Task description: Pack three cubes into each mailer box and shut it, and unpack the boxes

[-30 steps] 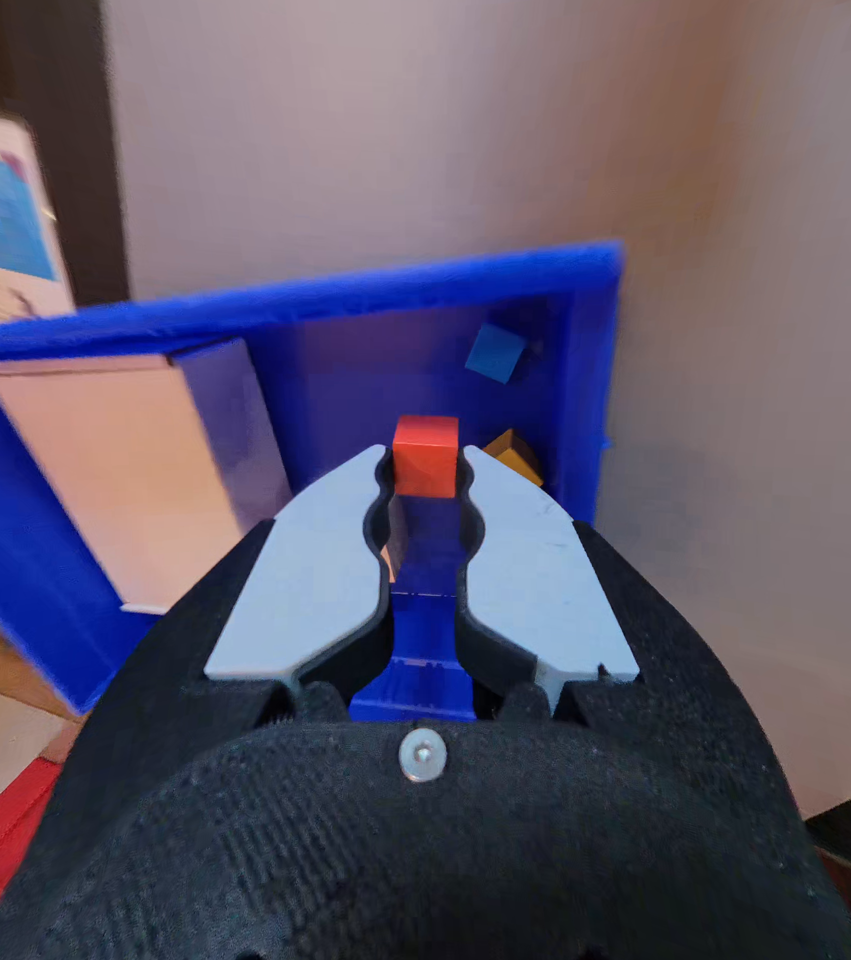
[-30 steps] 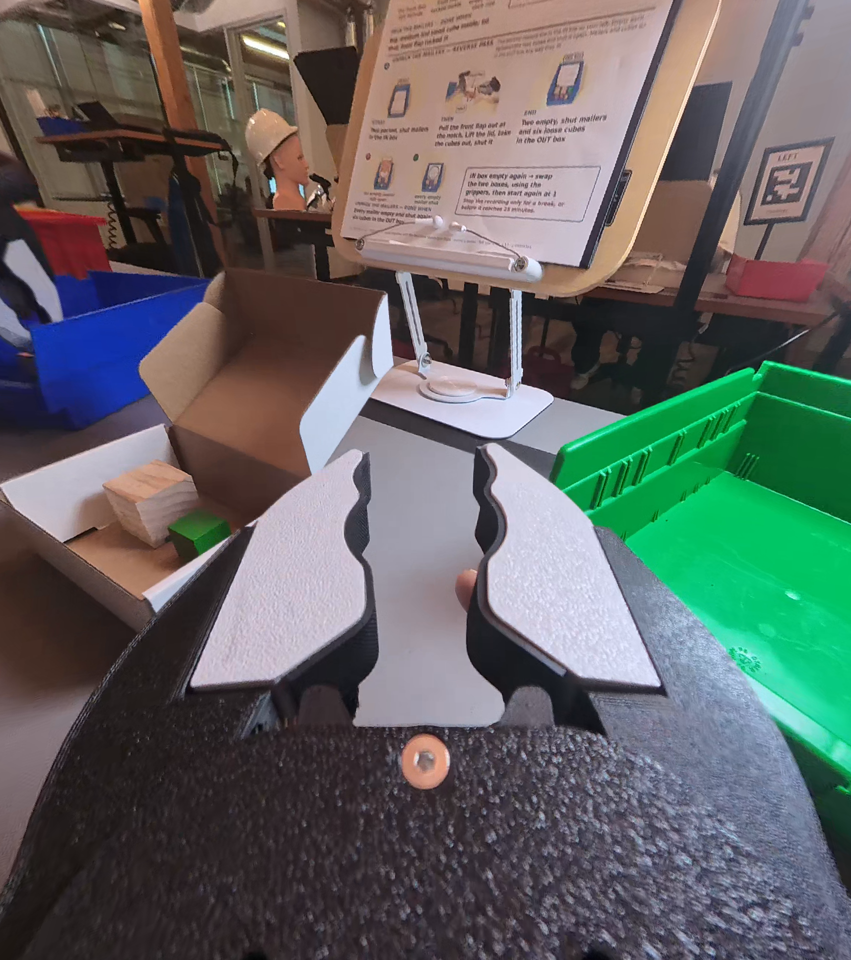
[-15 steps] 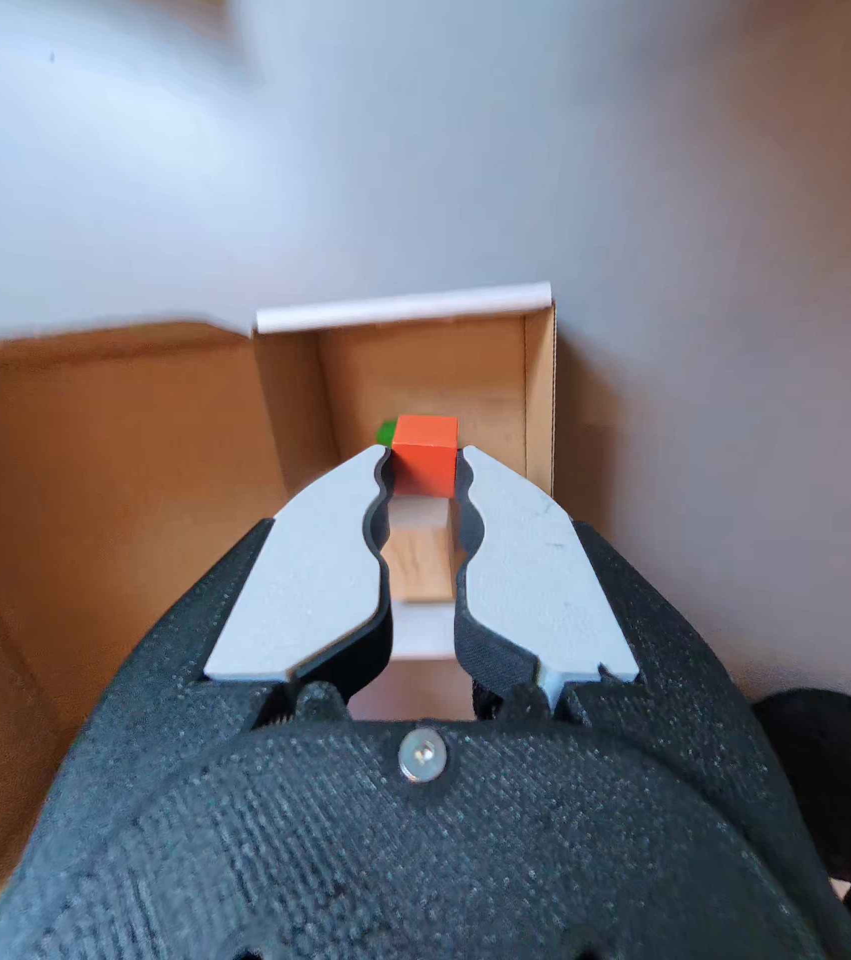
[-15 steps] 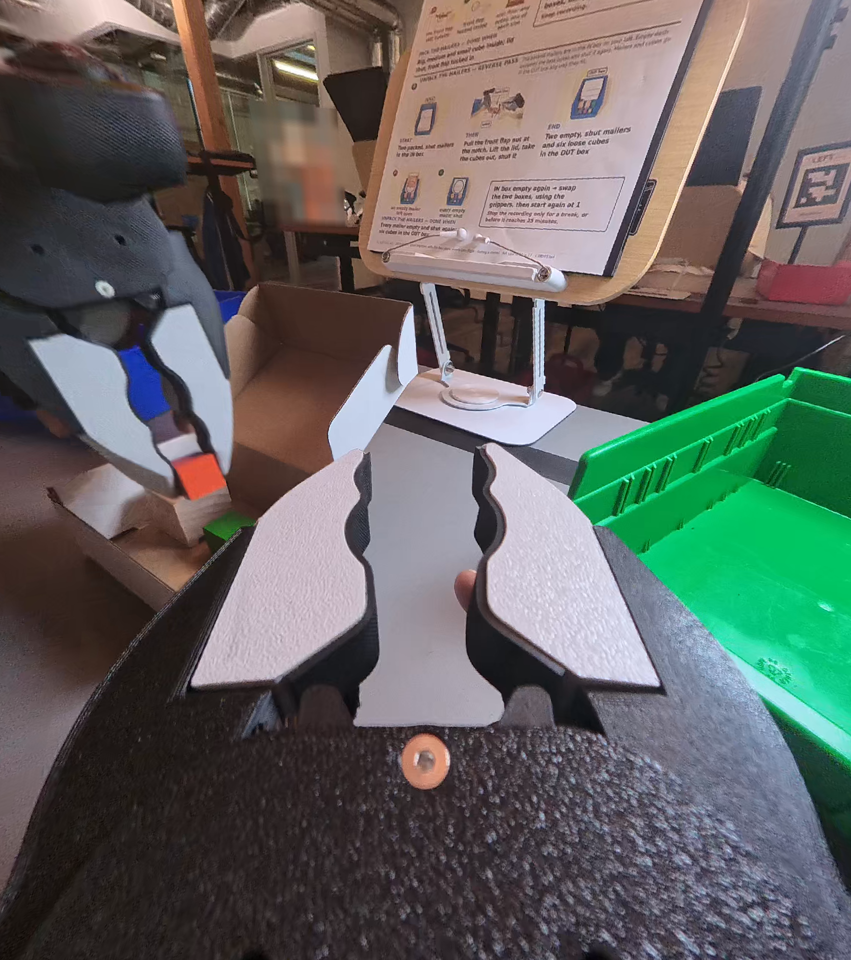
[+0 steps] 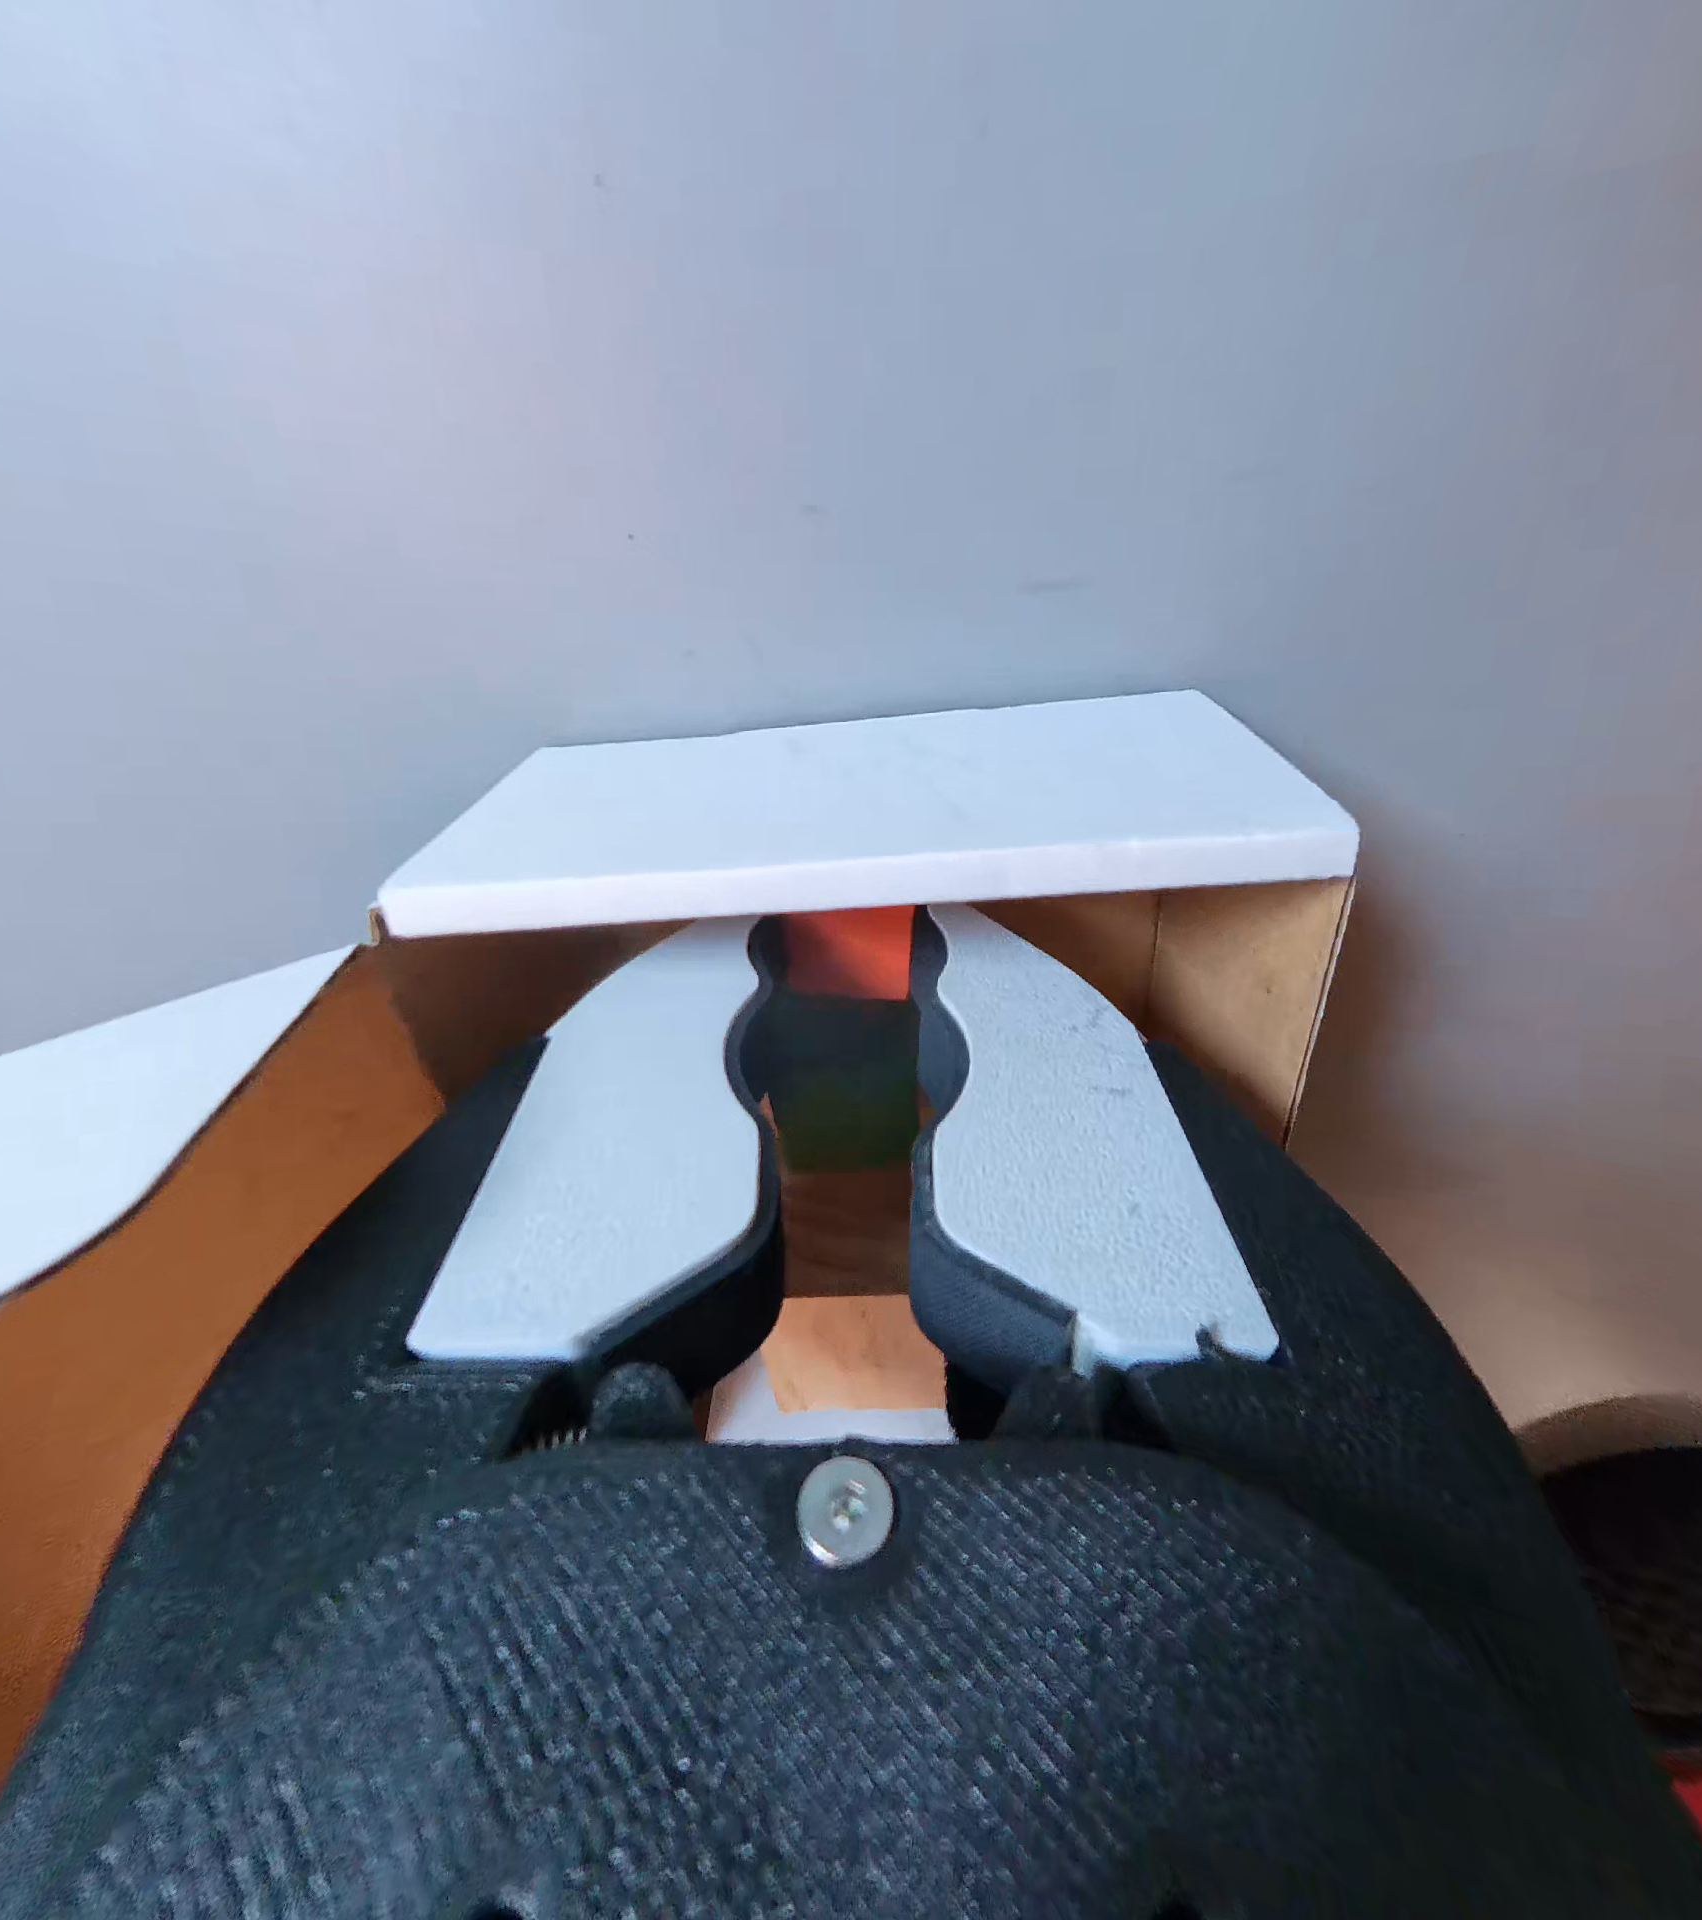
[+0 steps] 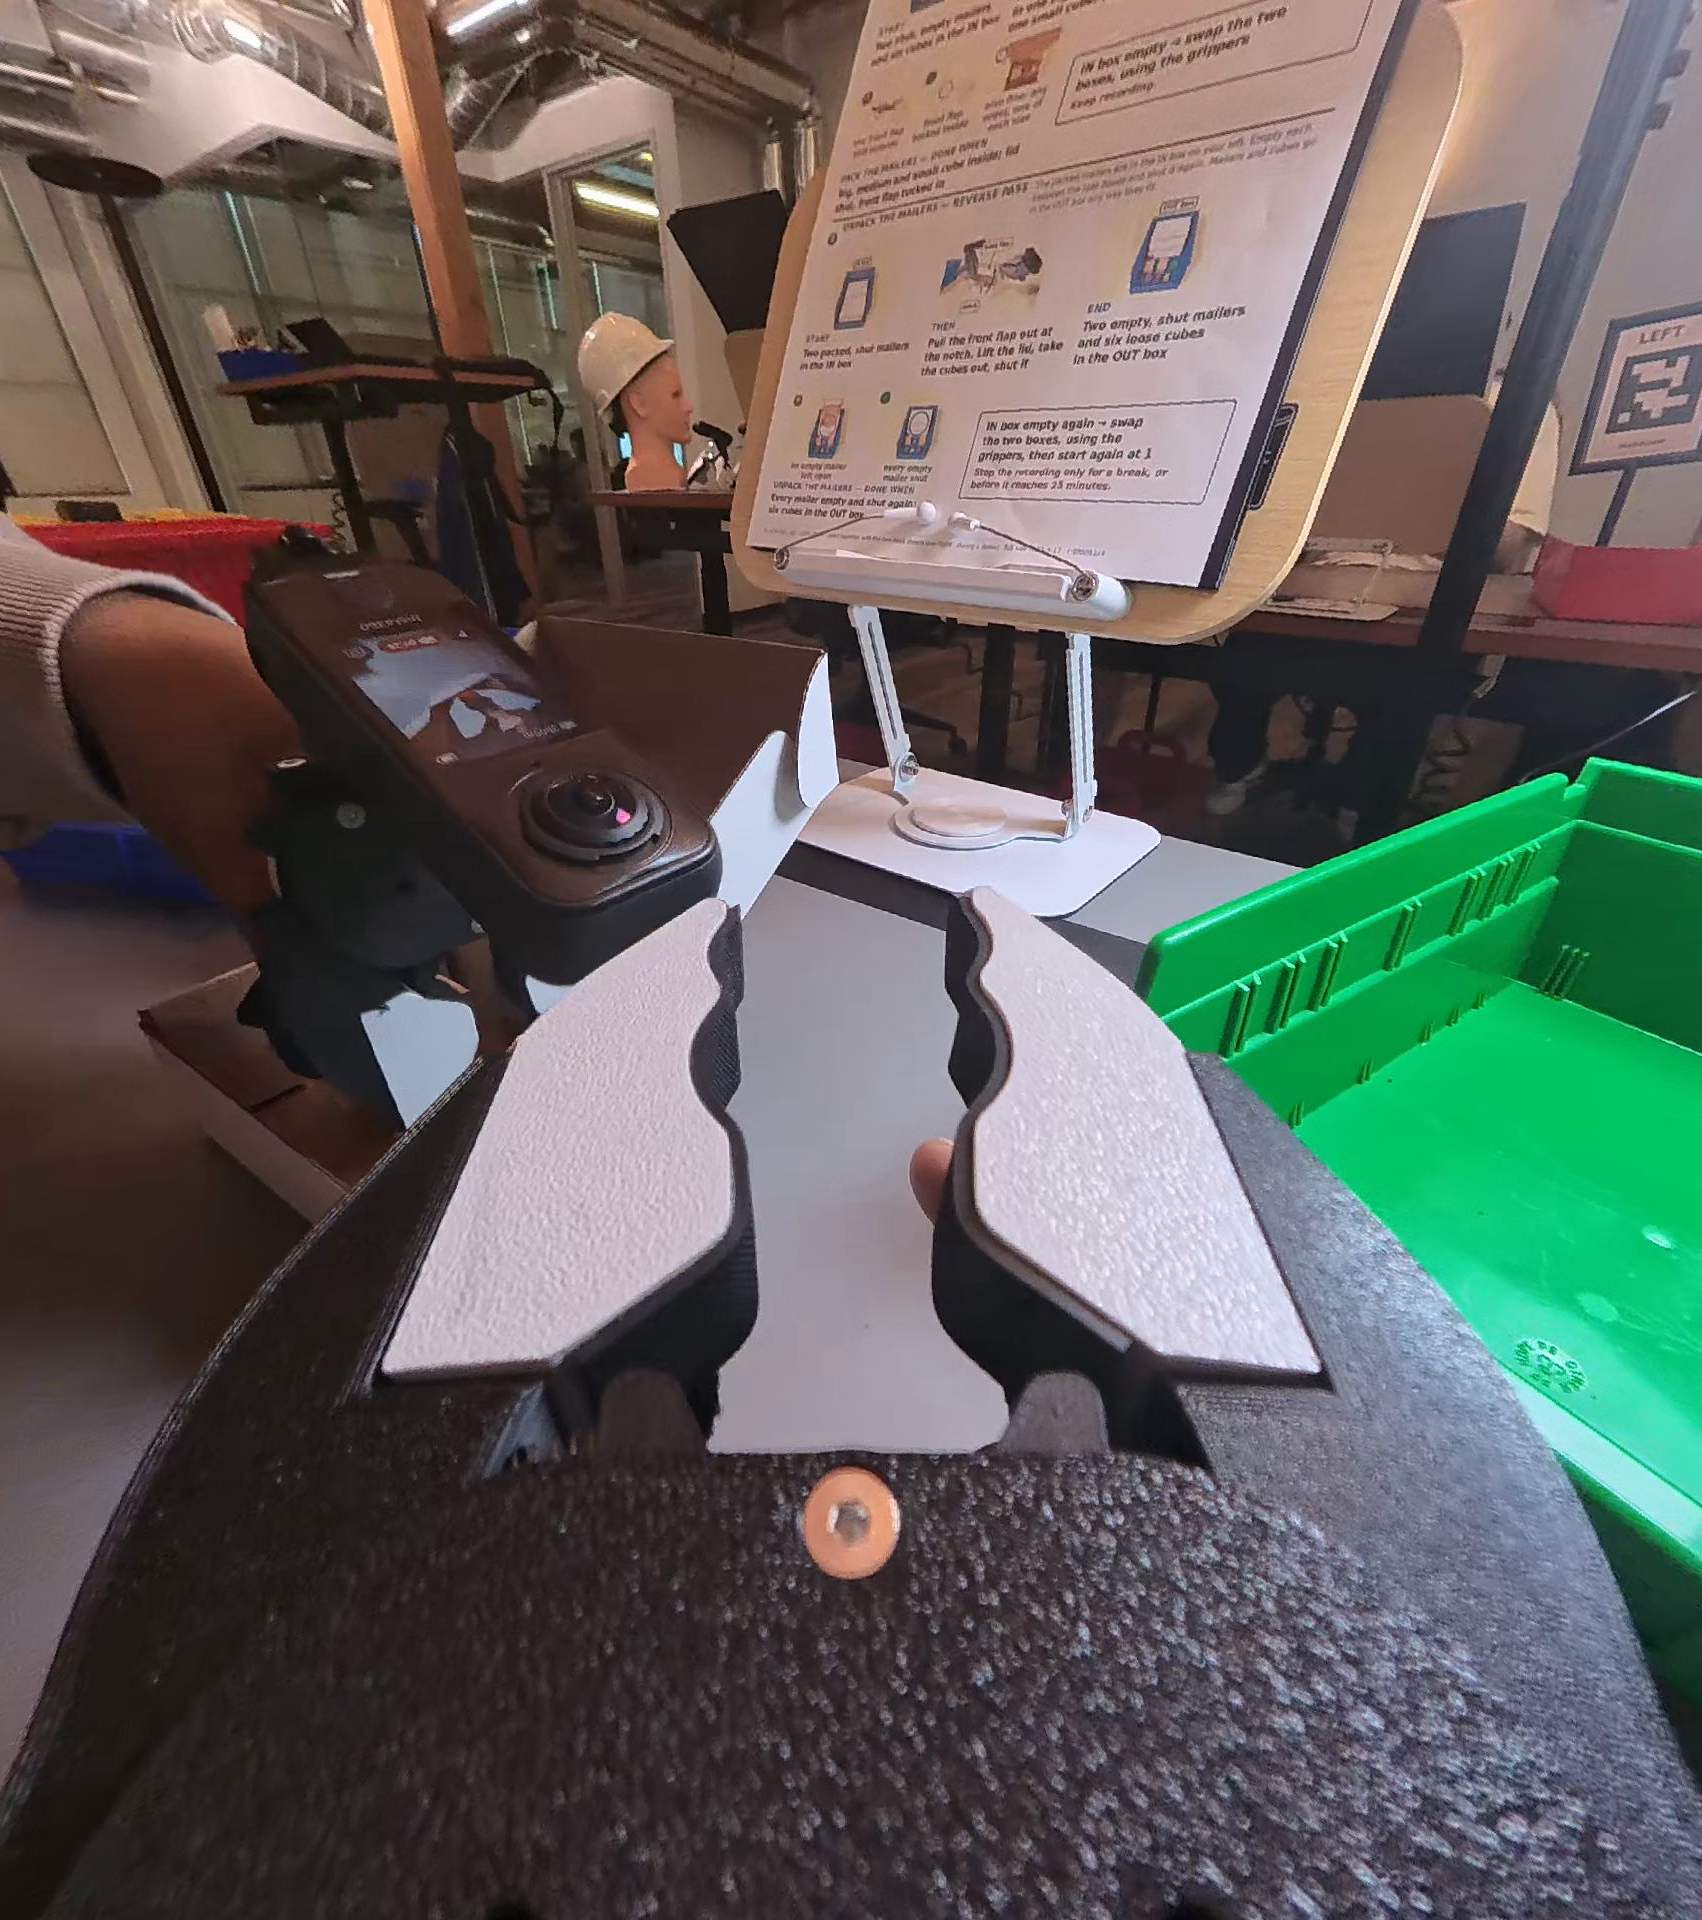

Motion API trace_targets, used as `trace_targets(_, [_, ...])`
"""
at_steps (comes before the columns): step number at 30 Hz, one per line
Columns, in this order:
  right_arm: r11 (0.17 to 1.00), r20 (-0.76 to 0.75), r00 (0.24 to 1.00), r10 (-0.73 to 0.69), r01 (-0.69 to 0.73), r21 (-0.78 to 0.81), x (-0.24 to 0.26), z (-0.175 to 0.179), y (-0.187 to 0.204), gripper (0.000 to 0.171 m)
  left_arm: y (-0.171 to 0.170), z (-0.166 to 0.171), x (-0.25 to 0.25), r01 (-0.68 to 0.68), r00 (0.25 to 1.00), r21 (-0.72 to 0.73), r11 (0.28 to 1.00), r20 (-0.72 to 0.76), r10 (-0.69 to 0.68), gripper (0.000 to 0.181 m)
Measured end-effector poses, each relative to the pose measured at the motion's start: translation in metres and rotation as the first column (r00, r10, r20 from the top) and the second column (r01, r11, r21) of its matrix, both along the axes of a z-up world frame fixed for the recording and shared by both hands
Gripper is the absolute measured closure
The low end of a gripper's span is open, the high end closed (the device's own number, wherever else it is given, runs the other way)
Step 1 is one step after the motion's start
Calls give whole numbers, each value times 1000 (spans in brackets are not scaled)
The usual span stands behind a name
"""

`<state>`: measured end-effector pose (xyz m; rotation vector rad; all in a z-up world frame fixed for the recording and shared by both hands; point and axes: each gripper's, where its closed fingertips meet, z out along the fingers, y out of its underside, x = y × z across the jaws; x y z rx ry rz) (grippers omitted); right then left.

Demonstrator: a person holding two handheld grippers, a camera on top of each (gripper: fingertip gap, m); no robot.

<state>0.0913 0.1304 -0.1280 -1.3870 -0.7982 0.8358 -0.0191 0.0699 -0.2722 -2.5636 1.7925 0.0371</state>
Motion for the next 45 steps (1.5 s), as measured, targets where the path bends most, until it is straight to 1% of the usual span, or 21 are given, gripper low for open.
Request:
trace_targets(5, [1000,6,1000,0,0,-2,-1,-2,0,134,2,9,-1,-25,999,39,999,48,23,146])
trace_targets(7, [1000,8,1000,-1,1,0,0,-3,0,134,4,26,1,-46,992,88,995,119,35,145])
trace_targets(10, [1000,15,1000,1,-1,3,-1,-4,0,134,7,72,3,-125,946,206,971,321,53,144])
trace_targets(13, [1000,31,999,19,-19,-7,-4,-8,-2,134,11,128,-15,-298,826,346,890,561,58,144])
trace_targets(15, [999,52,997,48,-47,-27,-8,-14,-5,133,8,161,-42,-449,709,396,801,704,49,144])
trace_targets(17, [994,76,993,94,-90,-58,-15,-21,-11,133,1,180,-78,-601,585,390,697,810,51,145])
trace_targets(20, [993,147,982,116,-111,-46,-28,-28,-14,136,-7,176,-132,-785,374,259,563,922,97,151])
trace_targets(22, [995,206,974,97,-96,-14,-40,-26,-9,142,-7,158,-158,-846,290,184,500,946,143,154])
trace_targets(24, [993,257,961,102,-84,-82,-55,-28,0,145,-1,136,-172,-873,224,102,477,953,204,156])
trace_targets(26, [967,289,938,191,-130,-218,-74,-35,4,142,6,116,-171,-867,171,13,498,946,274,152])
trace_targets(28, [907,231,927,296,-197,-372,-92,-40,6,135,12,104,-163,-843,129,-59,535,943,307,148])
trace_targets(30, [764,63,902,426,-322,-559,-107,-40,2,122,18,100,-157,-809,33,-171,563,942,333,143])
trace_targets(32, [626,-118,871,477,-431,-650,-114,-35,4,114,21,98,-156,-768,-65,-270,581,935,349,141])
trace_targets(34, [542,-251,835,490,-518,-662,-115,-29,7,111,22,98,-154,-740,-99,-301,602,933,345,141])
trace_targets(36, [482,-332,812,481,-561,-673,-114,-27,12,110,24,94,-151,-738,-93,-302,604,932,351,144])
trace_targets(39, [462,-359,815,455,-561,-687,-116,-35,23,113,28,92,-147,-716,-134,-345,607,921,366,144])
trace_targets(40, [445,-369,810,455,-566,-694,-118,-38,24,115,29,92,-146,-714,-131,-339,613,924,359,144])
trace_targets(41, [424,-381,803,459,-575,-700,-120,-42,24,116,29,93,-143,-707,-138,-340,620,926,351,144])
trace_targets(43, [375,-427,775,465,-610,-698,-123,-43,21,118,29,94,-136,-671,-191,-388,632,914,359,145])
trace_targets(44, [350,-459,755,468,-635,-688,-124,-41,19,122,29,93,-135,-667,-197,-393,633,912,359,145])
trace_targets(45, [349,-465,752,467,-640,-684,-125,-40,19,122,27,95,-132,-656,-192,-380,652,920,342,150])
